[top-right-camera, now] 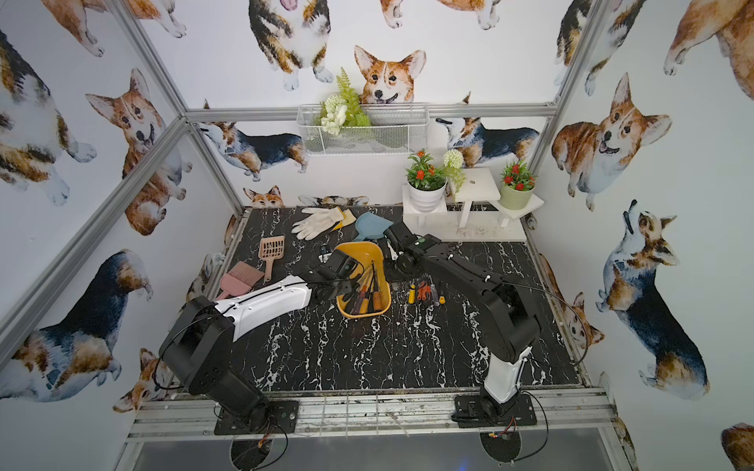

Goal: Take out the screwdriver from the storage box
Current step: Pick up the screwdriver from the storage box, then place the screwdriver at the center of the board.

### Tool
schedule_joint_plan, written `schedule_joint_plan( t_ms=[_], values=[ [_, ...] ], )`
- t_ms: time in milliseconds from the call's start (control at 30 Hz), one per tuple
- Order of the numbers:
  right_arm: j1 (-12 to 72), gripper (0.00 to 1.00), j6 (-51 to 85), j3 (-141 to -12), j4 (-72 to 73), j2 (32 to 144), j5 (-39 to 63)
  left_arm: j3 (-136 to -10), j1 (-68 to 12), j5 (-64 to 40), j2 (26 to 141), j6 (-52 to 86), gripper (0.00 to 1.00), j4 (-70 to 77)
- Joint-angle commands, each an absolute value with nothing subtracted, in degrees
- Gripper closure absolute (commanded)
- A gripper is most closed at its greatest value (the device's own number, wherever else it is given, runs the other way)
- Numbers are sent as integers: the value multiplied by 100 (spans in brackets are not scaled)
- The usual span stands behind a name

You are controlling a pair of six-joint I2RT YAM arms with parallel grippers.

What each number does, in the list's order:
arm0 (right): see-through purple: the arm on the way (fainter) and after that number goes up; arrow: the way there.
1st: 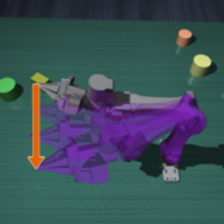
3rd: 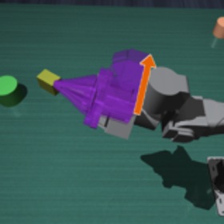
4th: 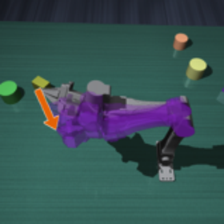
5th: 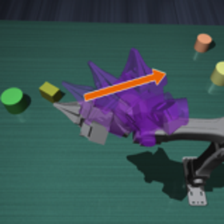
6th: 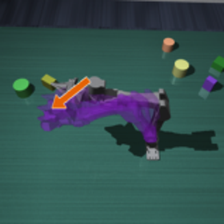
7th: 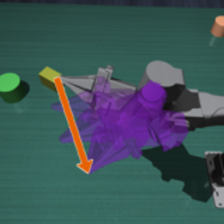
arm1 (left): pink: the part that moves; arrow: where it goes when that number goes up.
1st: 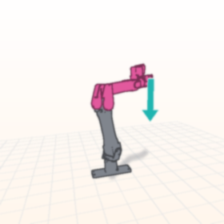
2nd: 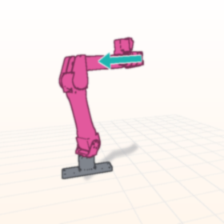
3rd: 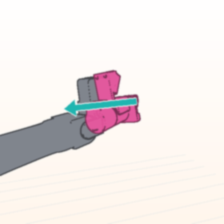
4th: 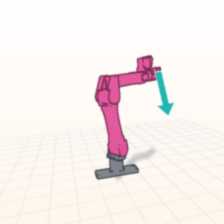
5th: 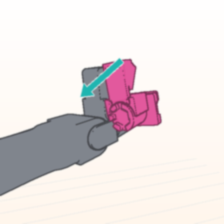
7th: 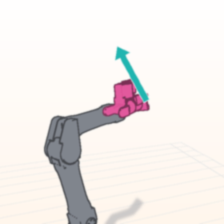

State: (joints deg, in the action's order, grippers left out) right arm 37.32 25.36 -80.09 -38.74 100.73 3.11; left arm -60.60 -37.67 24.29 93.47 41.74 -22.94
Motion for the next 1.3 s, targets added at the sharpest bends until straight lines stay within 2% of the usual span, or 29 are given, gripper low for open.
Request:
schedule_joint_plan(
  t_ms=[0,533,867,1133,1267],
  values=[
    [3576,100,2595,-7748,-3723,9891,37,-6091,-3762,2552,9334,4271,100,-2144],
    [2661,100,2145,-6989,-4156,9554,-688,-6108,-3762,2516,9332,4254,100,-2127],
    [2560,100,1984,-7024,-4316,10080,-505,-6170,-3762,2531,9299,4228,100,-2140],
    [2558,71,2001,-7048,-4282,10096,-505,-5819,-3762,2660,8993,4212,100,-1708],
    [2558,65,1986,-7097,-4320,10155,-477,-5810,-3762,2686,8956,4184,100,-1723]
  ],
)
